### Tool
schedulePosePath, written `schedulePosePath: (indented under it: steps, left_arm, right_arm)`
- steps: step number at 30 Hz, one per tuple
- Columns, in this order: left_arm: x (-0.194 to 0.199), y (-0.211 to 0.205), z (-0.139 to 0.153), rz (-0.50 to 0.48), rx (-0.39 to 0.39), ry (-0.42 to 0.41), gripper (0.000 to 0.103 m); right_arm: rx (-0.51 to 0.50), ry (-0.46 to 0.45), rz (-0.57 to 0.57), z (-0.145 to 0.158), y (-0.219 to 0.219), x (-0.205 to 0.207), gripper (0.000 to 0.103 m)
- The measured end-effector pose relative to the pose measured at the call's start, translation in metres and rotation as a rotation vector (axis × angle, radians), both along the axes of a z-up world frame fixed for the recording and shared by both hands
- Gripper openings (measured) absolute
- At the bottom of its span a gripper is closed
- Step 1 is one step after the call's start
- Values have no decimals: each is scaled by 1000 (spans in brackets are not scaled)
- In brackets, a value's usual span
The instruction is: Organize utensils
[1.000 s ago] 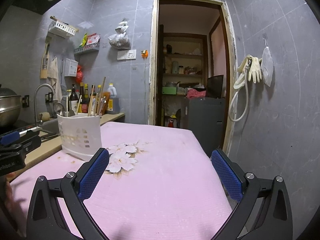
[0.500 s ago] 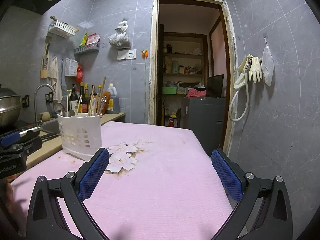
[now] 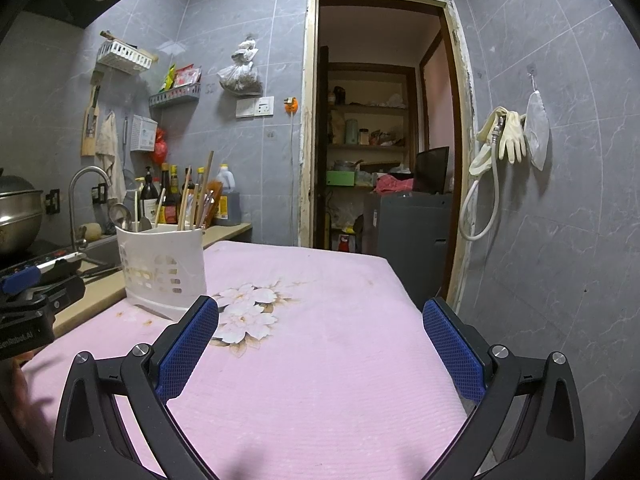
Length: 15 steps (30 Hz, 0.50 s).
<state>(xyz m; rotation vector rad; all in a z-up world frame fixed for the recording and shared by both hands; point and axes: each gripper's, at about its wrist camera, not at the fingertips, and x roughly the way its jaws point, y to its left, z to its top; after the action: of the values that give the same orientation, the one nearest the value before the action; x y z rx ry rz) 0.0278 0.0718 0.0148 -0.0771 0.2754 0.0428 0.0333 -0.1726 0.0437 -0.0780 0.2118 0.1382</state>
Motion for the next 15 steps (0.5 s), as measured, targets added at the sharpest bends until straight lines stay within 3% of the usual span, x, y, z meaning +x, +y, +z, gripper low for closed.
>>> schedulePosePath:
  steps: [15]
  left_arm:
    - [0, 1, -1, -2, 0, 0, 99]
  right_arm:
    - [-1, 4, 2, -2, 2, -1, 103]
